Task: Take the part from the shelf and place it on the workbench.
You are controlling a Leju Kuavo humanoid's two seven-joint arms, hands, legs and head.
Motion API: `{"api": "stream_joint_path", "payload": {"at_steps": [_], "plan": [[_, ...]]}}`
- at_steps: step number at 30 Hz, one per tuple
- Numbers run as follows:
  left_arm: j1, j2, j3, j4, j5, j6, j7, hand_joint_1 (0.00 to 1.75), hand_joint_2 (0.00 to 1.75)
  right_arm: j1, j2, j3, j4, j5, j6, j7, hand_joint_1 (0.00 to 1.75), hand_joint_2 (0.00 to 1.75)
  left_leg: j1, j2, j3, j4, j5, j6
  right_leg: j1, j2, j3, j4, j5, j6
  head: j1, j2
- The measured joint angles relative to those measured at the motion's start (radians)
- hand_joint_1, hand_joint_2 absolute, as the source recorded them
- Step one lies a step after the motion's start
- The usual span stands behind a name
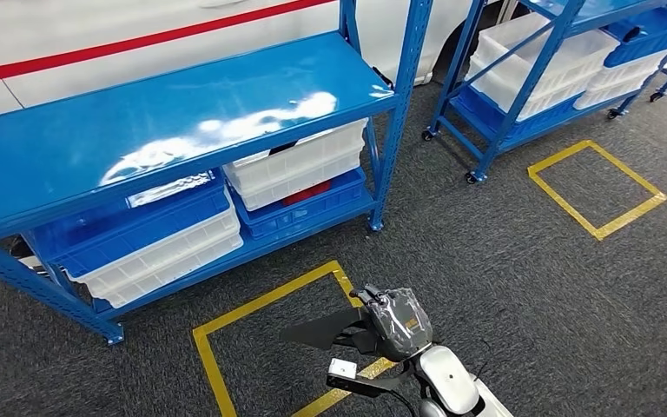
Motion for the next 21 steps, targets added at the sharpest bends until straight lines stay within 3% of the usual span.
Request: {"api": "stream_joint_path", "payload": {"at_steps": [2,3,4,5,7,9,10,13,15,17,19,20,21], "plan": [[0.000,0.000,-0.002,0.000,-0.003,0.000,0.000,0.00,1.75,0.002,0.000,-0.004,-0.003,0.002,-0.004,0.005,1.75,1.75,-0.002,0.021,-0.002,-0.004,0.004,0.007,-0.001,-0.040,-0.052,0.115,-0.064,0.008,0.000,0.000],[0.001,0.000,-0.002,0.000,-0.005,0.000,0.000,0.00,1.75,0.004,0.000,-0.005,-0.004,0.003,-0.005,0.006,1.75,1.75,-0.004,0.032,-0.004,-0.003,0.005,0.008,-0.003,-0.050,-0.081,0.180,-0.092,0.011,0.000,0.000],[0.002,0.000,-0.002,0.000,-0.006,-0.001,0.000,0.00,1.75,0.008,0.000,-0.006,-0.004,0.004,-0.005,0.007,1.75,1.75,-0.005,0.042,-0.005,-0.003,0.005,0.008,-0.004,-0.055,-0.099,0.225,-0.105,0.014,0.000,0.000],[0.002,0.000,-0.002,0.000,-0.006,-0.001,0.000,0.00,1.75,0.012,0.000,-0.007,-0.004,0.005,-0.005,0.007,1.75,1.75,-0.006,0.052,-0.006,-0.002,0.005,0.007,-0.005,-0.058,-0.100,0.234,-0.099,0.016,0.000,0.000],[0.001,0.000,-0.003,0.000,-0.006,-0.003,0.000,0.00,1.75,0.016,0.000,-0.009,-0.005,0.008,-0.005,0.008,1.75,1.75,-0.006,0.068,-0.006,0.001,0.003,0.005,-0.005,-0.072,-0.042,0.137,-0.045,0.014,0.000,0.000],[0.001,0.000,-0.003,0.000,-0.004,-0.003,0.000,0.00,1.75,0.013,0.001,-0.010,-0.006,0.010,-0.004,0.009,1.75,1.75,-0.010,0.082,-0.006,0.005,-0.002,-0.003,0.001,-0.102,0.028,0.007,-0.007,0.001,0.000,0.000],[0.001,-0.001,-0.003,0.000,-0.002,-0.003,-0.001,0.00,1.75,0.011,0.002,-0.010,-0.006,0.011,-0.004,0.009,1.75,1.75,-0.012,0.089,-0.006,0.007,-0.004,-0.008,0.005,-0.111,0.044,-0.028,-0.001,-0.008,0.000,0.000],[0.003,-0.001,-0.003,0.000,0.007,-0.002,-0.003,0.00,1.75,0.005,0.005,-0.011,-0.005,0.013,0.000,0.009,1.75,1.75,-0.014,0.102,-0.005,0.007,-0.008,-0.024,0.009,-0.094,0.044,-0.043,0.002,-0.028,0.000,0.000],[0.004,-0.001,-0.003,0.000,0.011,-0.001,-0.005,0.00,1.75,-0.001,0.008,-0.011,-0.003,0.013,0.002,0.009,1.75,1.75,-0.011,0.075,-0.017,0.040,-0.035,-0.035,0.004,-0.080,0.045,-0.050,0.008,-0.041,0.000,0.000],[0.009,-0.001,-0.003,0.000,0.013,-0.001,-0.006,0.00,1.75,-0.010,0.014,-0.011,-0.001,0.014,0.004,0.010,1.75,1.75,-0.009,0.037,-0.064,0.152,-0.101,-0.041,0.003,-0.065,0.044,-0.052,0.012,-0.050,0.000,0.000],[0.015,-0.001,-0.003,0.000,0.013,-0.001,-0.006,0.00,1.75,-0.012,0.020,-0.011,0.002,0.018,0.005,0.014,1.75,1.75,-0.008,0.027,-0.119,0.274,-0.149,-0.043,0.005,-0.046,0.042,-0.051,0.013,-0.053,0.000,0.000],[0.017,-0.001,-0.003,0.000,0.013,-0.001,-0.006,0.00,1.75,-0.011,0.022,-0.011,0.004,0.021,0.006,0.017,1.75,1.75,-0.008,0.026,-0.129,0.295,-0.146,-0.043,0.005,-0.036,0.042,-0.049,0.013,-0.054,0.000,0.000],[0.018,-0.002,-0.003,0.000,0.013,-0.001,-0.006,0.00,1.75,-0.009,0.023,-0.011,0.004,0.025,0.007,0.021,1.75,1.75,-0.008,0.025,-0.119,0.274,-0.123,-0.041,0.005,-0.026,0.041,-0.047,0.013,-0.053,0.000,0.000]]}}
